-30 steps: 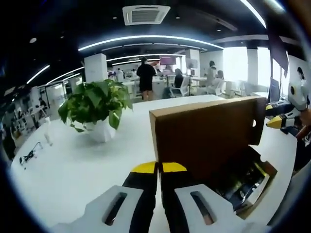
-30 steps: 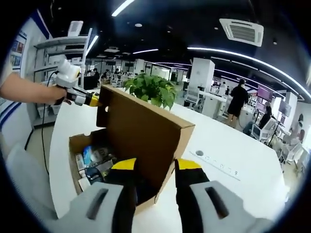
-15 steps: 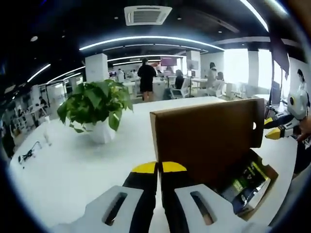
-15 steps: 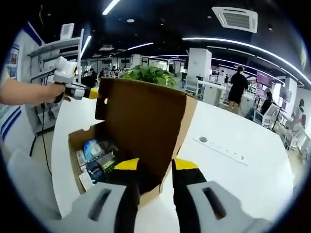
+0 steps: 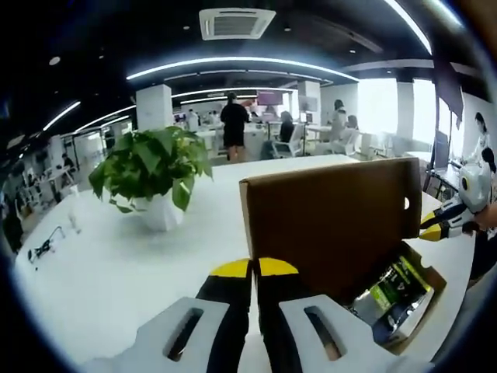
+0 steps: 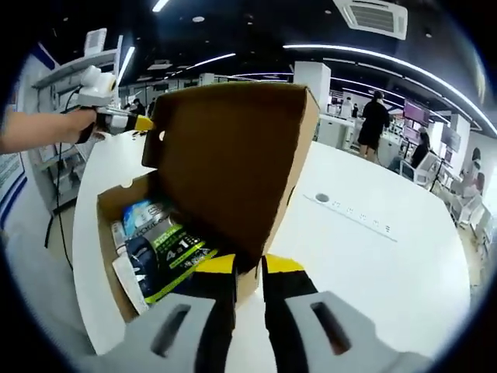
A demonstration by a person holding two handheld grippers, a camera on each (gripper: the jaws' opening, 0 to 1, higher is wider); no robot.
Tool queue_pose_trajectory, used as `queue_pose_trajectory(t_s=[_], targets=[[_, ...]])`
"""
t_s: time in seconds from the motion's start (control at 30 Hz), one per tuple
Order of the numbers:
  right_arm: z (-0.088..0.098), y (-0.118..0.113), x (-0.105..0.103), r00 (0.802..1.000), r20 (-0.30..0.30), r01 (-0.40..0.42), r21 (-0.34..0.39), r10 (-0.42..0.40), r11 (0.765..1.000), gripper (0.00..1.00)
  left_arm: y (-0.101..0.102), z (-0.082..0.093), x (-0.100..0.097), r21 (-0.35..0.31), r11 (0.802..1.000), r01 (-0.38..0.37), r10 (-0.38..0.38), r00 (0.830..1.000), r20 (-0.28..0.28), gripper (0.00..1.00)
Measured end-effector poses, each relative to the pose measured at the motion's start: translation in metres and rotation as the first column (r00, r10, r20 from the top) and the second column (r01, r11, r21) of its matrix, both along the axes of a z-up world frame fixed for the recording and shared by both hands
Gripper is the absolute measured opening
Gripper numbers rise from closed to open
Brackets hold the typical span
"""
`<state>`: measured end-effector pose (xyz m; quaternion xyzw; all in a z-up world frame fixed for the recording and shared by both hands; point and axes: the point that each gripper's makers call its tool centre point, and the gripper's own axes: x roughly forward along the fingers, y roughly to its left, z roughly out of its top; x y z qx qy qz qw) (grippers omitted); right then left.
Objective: Operate the shoe box by opening the lid, removing the specified soft item, and placing it in the target area until the item is outside and the box remains undamaged.
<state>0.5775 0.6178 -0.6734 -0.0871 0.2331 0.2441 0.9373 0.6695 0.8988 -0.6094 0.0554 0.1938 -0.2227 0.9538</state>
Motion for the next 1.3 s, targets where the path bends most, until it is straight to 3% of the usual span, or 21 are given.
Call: queue_pose_trajectory(t_s=[0.4,0.87,1.3], targets=[[-0.004,-0.007,0.010,0.998,-0.012,0.063,0.012,-0.062,0.998,0.01,-0.003,-0.001,0.006,0.006,1.000,0.011,-0.011,1.000,-0.005,0.00],[-0.006,-0.007,0.014,0.999,-0.005,0.049,-0.023,-0.049,0.999,0.00,-0.004,-0.005,0.010,0.011,1.000,0.022,-0.022,1.000,-0.004,0.00],[-0.004,-0.007,0.017,0.999,0.004,0.041,-0.038,-0.041,0.998,0.00,0.003,-0.048,-0.009,0.021,1.000,0.020,-0.017,0.992,-0.123,0.00]])
